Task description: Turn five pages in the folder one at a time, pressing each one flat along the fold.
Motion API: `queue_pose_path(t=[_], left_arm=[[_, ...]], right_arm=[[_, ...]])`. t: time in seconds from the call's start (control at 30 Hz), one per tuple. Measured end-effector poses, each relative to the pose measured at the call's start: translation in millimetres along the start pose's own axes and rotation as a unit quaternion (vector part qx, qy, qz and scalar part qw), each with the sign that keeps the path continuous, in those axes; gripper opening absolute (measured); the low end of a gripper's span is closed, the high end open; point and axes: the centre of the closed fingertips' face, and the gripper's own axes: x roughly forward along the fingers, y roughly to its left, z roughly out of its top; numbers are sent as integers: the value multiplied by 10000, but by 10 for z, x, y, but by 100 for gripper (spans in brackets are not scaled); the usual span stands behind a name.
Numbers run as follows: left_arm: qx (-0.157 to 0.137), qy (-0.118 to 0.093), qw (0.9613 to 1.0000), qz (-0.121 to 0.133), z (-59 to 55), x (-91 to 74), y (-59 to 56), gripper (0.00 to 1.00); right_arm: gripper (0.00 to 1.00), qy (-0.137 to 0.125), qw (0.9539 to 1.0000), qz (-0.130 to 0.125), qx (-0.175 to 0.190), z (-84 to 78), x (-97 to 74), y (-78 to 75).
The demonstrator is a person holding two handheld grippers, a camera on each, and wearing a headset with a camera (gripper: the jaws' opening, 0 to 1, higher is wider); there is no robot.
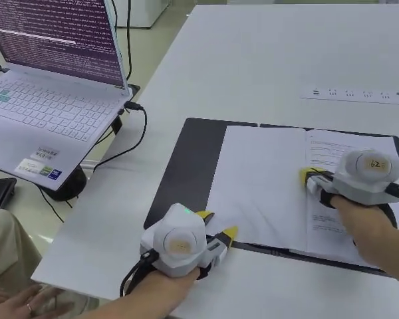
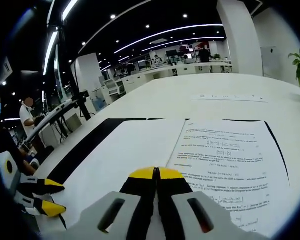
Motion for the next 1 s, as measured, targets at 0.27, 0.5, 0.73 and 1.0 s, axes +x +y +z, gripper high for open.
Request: queue_pose_path(t=[0.27, 0.5, 0.73, 1.0], left_arm=[[-2, 13, 10000, 0, 5, -7, -8, 30], [14, 45, 10000, 8, 7, -8, -22, 31], [3, 36, 10000, -25, 6, -9, -21, 31], [7, 31, 10000, -30, 4, -13, -20, 31]], right_arm=[[0, -21, 10000, 48, 51, -125, -156, 76], [0, -42, 9998, 124, 135, -204, -225, 83], [0, -4, 9997, 214, 110, -322, -320, 157], [0, 53, 9996, 272, 59, -441, -428, 237]])
